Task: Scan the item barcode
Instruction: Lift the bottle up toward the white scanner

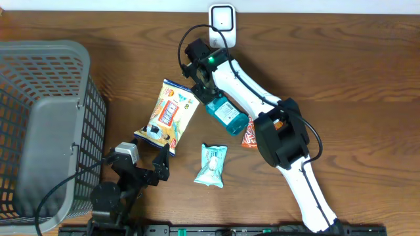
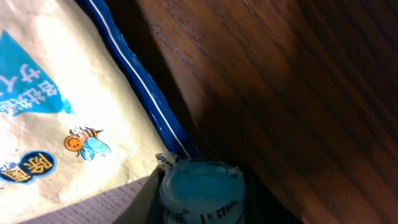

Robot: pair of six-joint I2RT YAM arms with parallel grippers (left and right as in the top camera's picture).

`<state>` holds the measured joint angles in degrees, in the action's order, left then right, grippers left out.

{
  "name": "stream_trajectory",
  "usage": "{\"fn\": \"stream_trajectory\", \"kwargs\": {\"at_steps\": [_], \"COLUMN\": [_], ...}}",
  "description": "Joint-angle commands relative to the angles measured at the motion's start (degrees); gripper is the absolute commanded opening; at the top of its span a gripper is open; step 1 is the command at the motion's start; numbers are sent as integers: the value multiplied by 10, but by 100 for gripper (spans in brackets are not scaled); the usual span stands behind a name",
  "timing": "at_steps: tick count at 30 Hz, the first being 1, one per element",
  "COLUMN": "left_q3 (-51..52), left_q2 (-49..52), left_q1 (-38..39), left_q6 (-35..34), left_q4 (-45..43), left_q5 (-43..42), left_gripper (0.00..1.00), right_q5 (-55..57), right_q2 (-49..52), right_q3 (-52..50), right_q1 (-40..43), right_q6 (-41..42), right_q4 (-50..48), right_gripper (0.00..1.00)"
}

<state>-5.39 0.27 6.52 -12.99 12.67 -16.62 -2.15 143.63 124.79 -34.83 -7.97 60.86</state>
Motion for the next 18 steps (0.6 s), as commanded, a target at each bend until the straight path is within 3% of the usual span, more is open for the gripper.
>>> {"fn": "stream_trajectory", "kwargs": {"at_steps": [1, 12, 18], "left_q3": [9, 9, 9], "left_q2": [0, 0, 0], "left_q1": [-2, -2, -2], "left_q6": [12, 12, 12], "left_q4": [14, 14, 14], "left_q5": [-9, -9, -9], "left_gripper": [98, 98, 98], "right_q5": [6, 44, 132], "right_q2": [6, 6, 6], "right_q3": [40, 248, 293], "right_q1": [4, 3, 3], "right_q6": [18, 118, 214], "right_q4": [20, 103, 104], "right_gripper": [1, 1, 1]}}
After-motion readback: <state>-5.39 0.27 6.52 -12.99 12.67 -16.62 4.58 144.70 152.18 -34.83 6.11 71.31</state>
